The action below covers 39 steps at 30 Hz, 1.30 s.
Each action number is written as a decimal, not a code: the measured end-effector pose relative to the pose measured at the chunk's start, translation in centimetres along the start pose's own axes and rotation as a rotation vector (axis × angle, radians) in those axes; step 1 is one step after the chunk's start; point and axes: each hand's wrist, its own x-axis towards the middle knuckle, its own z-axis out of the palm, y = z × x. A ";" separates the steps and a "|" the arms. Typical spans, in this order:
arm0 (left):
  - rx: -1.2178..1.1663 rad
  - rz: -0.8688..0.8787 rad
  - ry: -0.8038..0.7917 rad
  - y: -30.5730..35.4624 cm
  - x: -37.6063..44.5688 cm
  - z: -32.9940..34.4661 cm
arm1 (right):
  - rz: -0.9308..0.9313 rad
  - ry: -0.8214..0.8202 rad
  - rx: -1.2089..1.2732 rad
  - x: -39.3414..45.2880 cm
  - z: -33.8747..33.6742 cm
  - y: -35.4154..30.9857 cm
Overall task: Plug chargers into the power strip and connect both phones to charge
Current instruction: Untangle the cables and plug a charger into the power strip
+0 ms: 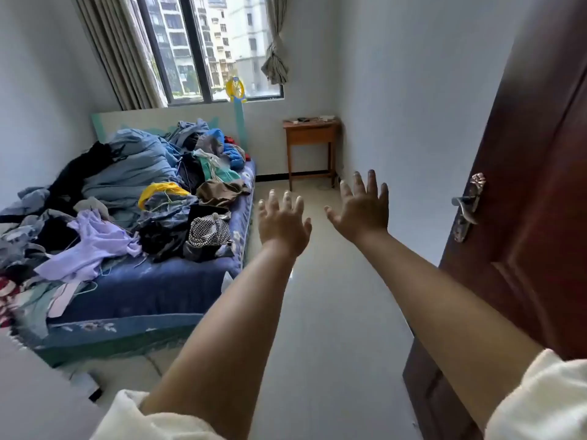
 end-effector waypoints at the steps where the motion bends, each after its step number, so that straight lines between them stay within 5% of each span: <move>1: 0.023 -0.007 -0.023 -0.1 0.1 0.5 | 0.016 -0.004 -0.004 0.1 0.6 0.0; 11: 0.037 0.006 -0.219 -3.0 18.2 12.5 | 0.067 -0.225 0.004 15.3 15.0 3.7; 30: 0.047 -0.039 -0.242 -17.4 62.6 29.0 | 0.031 -0.232 0.000 58.5 38.0 1.3; 39: 0.016 0.030 -0.262 -18.6 85.2 37.7 | 0.151 -0.257 -0.060 79.1 47.6 6.7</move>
